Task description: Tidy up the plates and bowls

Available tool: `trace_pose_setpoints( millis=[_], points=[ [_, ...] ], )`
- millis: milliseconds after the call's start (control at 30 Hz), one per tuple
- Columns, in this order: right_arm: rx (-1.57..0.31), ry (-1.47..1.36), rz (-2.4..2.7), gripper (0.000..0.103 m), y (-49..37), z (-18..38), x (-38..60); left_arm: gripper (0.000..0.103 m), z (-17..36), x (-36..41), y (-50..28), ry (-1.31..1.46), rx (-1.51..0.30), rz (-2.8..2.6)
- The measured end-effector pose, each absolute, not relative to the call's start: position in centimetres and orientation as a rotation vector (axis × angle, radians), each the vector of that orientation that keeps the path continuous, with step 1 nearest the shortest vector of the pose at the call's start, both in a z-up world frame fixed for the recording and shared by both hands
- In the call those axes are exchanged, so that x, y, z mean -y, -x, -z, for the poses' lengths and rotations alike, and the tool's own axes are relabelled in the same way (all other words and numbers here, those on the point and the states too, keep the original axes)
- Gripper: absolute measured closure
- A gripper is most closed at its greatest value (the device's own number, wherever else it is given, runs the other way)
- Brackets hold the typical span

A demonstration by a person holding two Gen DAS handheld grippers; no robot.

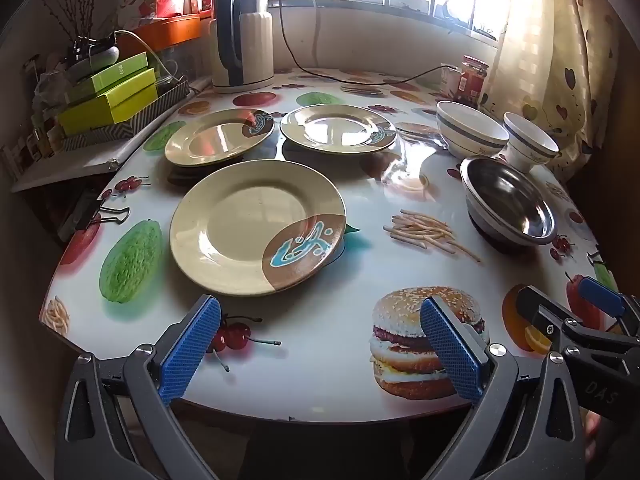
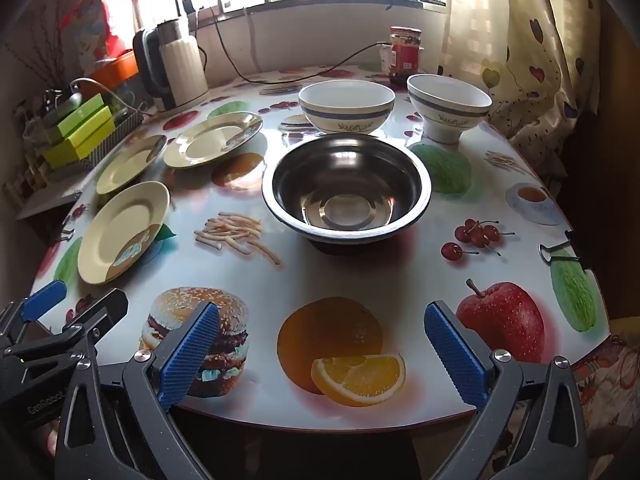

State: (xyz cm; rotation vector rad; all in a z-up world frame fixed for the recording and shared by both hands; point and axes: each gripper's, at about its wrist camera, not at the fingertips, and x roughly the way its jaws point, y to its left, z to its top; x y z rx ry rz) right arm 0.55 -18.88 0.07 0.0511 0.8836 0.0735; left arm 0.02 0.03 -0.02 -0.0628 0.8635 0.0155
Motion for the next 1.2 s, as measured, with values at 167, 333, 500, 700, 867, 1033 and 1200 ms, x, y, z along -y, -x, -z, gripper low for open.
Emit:
trace_pose_setpoints(
  millis=[167,333,500,700,867,1033,1200],
  points=[
    [-0.837,-0.06,-0.08,0.0,-0.7,-0.9,19.7,0.003,-0.2,0.2,-0.2,0.05,-0.858,-0.024],
    [-0.78,-0.052,-0.068,0.0,-0.9,-1.7,20.3,0.003,-0.8,0.5,-0.3,0.038,-0.823,0.012],
    [-0.68,-0.034,-0.127,0.0,-0.3,-2.8,20.0,0.004,-1.5,0.8,-0.7,0.019,-0.789,0.033],
    [-0.676,-0.048,-0.132,0.0,-0.8,-3.0,20.4,0.004,-1.9,1.2,-0.8,0.005,-0.767,0.041],
    [-0.684,-0.069,-0.119,0.0,-0.9,-2.6,20.9,0.007,-1.6,1.1,-1.0,0.01,-0.777,0.031],
    [-0.689,-0.071,-0.125,0.0,-0.9,-2.3,20.9,0.008,-1.5,1.1,-1.0,0.012,-0.783,0.017],
    [-0.692,-0.074,-0.124,0.0,-0.9,-2.2,20.8,0.008,-1.5,1.1,-1.0,0.012,-0.784,0.021]
  ],
)
